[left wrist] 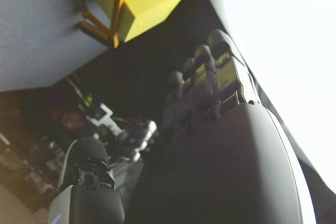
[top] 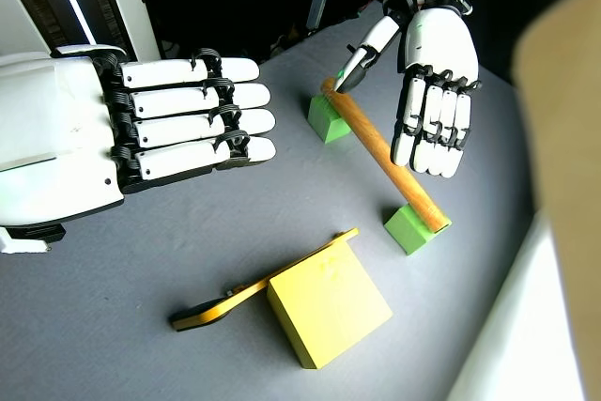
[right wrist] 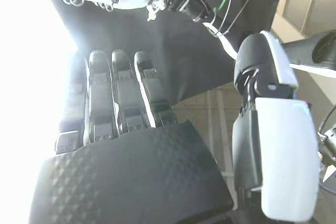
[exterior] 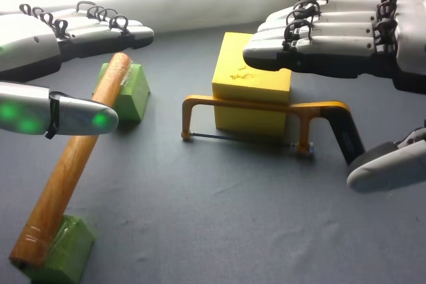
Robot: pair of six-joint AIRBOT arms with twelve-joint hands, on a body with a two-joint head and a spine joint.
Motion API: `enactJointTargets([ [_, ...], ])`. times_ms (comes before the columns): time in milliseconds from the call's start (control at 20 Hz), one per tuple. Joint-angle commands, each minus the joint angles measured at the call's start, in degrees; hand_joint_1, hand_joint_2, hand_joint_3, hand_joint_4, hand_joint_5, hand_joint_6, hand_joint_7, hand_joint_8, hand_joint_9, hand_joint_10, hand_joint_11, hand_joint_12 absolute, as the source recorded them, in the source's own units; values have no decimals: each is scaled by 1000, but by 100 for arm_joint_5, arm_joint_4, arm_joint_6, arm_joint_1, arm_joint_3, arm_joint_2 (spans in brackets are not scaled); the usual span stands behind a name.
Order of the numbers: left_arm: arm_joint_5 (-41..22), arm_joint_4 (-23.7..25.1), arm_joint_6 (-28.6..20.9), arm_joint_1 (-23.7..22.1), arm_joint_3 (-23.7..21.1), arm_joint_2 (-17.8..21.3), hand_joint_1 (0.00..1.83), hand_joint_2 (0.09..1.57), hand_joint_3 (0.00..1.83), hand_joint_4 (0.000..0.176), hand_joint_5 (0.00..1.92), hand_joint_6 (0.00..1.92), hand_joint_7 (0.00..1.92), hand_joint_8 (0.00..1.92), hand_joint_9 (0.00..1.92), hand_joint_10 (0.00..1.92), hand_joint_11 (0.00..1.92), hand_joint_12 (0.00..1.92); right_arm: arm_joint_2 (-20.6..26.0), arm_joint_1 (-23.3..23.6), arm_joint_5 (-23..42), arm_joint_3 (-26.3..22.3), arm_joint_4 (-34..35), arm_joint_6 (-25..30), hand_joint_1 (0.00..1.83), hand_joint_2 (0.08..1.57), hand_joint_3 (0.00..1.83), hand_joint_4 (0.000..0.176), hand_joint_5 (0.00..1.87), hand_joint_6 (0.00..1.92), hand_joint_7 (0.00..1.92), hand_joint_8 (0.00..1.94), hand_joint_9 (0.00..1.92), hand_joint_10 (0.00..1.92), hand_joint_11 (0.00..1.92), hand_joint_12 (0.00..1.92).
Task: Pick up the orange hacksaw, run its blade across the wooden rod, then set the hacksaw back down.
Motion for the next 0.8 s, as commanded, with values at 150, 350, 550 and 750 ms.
enactJointTargets([
  [150, -641, -90, 38, -27, 26, 102, 133, 1158, 0, 0, 89, 2, 101, 2, 120, 1, 0, 403, 144, 128, 87, -189, 872, 362, 228, 1042, 0, 0, 90, 2, 126, 5, 141, 10, 0, 499],
  [350, -1154, 442, 49, -67, 158, 115, 139, 1177, 4, 0, 58, 3, 29, 0, 66, 1, 0, 261, 648, -23, -557, -498, 2246, 308, 422, 1034, 0, 0, 88, 2, 132, 2, 157, 5, 0, 656],
  [550, -1485, 800, 98, -103, 114, 266, 109, 1191, 2, 0, 7, 1, 11, 0, 59, 0, 0, 336, 669, -482, -410, -61, 2471, 777, 636, 1084, 7, 0, 73, 2, 106, 2, 156, 3, 0, 689],
  [750, -1754, 1528, 97, -204, 54, 481, 46, 1210, 2, 0, 29, 6, 5, 2, 39, 3, 0, 163, 760, -1189, -273, -10, 3219, 944, 885, 1118, 5, 0, 122, 7, 143, 6, 165, 2, 0, 769],
])
